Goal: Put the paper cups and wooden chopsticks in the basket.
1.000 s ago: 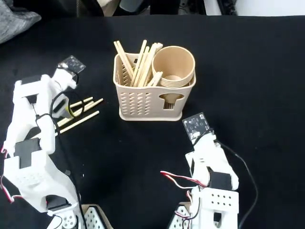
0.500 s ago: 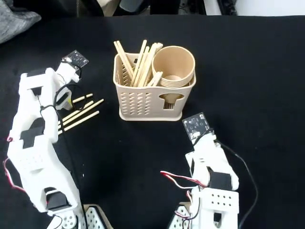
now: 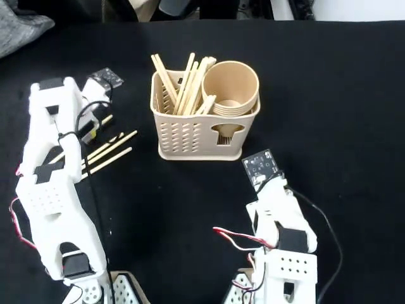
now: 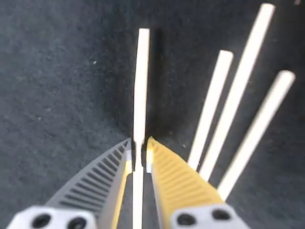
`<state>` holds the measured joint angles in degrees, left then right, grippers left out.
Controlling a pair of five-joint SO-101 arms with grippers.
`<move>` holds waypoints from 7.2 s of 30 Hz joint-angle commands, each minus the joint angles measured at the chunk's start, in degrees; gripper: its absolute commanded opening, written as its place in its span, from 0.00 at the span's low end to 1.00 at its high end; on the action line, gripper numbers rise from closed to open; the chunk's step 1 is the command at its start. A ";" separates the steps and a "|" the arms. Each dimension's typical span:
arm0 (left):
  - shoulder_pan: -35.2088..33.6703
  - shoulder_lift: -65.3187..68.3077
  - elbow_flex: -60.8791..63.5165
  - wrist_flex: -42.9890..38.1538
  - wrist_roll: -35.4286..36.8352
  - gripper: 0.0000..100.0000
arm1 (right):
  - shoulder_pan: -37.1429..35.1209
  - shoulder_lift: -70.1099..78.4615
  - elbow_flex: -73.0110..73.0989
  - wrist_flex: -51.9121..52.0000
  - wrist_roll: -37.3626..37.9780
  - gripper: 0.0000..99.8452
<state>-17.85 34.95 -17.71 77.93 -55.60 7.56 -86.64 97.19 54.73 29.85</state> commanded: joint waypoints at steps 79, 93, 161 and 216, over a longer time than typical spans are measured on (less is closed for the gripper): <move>15.69 -89.41 32.75 3.60 44.92 0.23 | -0.62 -0.48 -0.04 0.09 -0.18 0.01; -8.13 -60.75 43.38 6.95 8.00 0.21 | -0.62 -0.48 -0.04 0.09 -0.18 0.01; 4.97 -15.91 17.36 -8.44 6.59 0.20 | -0.62 -0.48 -0.04 0.09 -0.18 0.01; 6.99 -6.51 12.00 -0.35 9.41 0.03 | -0.62 -0.48 -0.04 0.09 -0.18 0.01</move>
<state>-12.13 30.20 -4.09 74.15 -47.34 7.56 -86.64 97.19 54.73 29.85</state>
